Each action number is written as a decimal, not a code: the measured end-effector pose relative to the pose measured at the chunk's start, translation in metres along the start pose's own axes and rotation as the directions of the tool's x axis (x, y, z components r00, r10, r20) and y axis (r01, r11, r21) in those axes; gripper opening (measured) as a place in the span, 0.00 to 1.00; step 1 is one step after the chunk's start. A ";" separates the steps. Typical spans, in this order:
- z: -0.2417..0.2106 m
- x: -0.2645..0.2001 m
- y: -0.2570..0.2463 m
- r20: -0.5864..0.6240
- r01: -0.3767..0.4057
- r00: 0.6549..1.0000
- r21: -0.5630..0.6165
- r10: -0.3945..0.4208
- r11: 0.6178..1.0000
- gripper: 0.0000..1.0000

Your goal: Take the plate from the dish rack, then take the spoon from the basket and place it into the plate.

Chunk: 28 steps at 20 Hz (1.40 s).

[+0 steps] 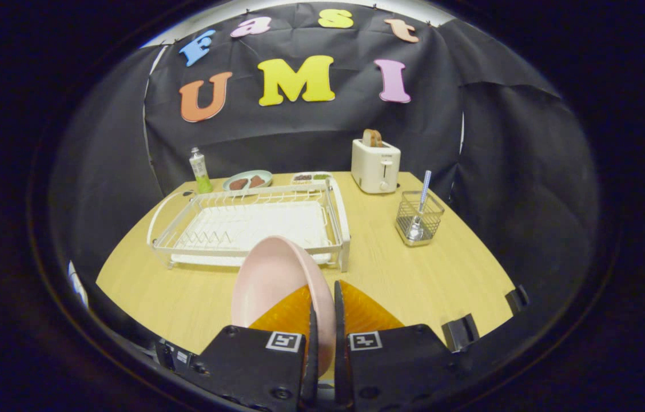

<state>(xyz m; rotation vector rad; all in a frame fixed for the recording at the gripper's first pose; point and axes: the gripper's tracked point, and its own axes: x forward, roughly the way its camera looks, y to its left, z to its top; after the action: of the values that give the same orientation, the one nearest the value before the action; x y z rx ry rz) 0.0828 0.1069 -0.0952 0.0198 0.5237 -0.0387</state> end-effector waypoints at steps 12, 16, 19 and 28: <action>-0.063 0.071 -0.029 -0.117 -0.129 0.982 0.139 0.145 0.982 0.20; -0.061 0.080 -0.035 -0.090 -0.131 0.986 0.101 0.140 0.986 0.24; -0.047 0.078 -0.051 -0.024 -0.063 0.998 0.061 0.065 0.996 0.26; 0.056 0.066 -0.129 0.228 0.050 0.972 0.038 -0.058 0.998 0.95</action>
<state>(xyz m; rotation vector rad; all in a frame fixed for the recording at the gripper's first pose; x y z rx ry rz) 0.1623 -0.0259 -0.0808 0.0319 0.2926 -0.1013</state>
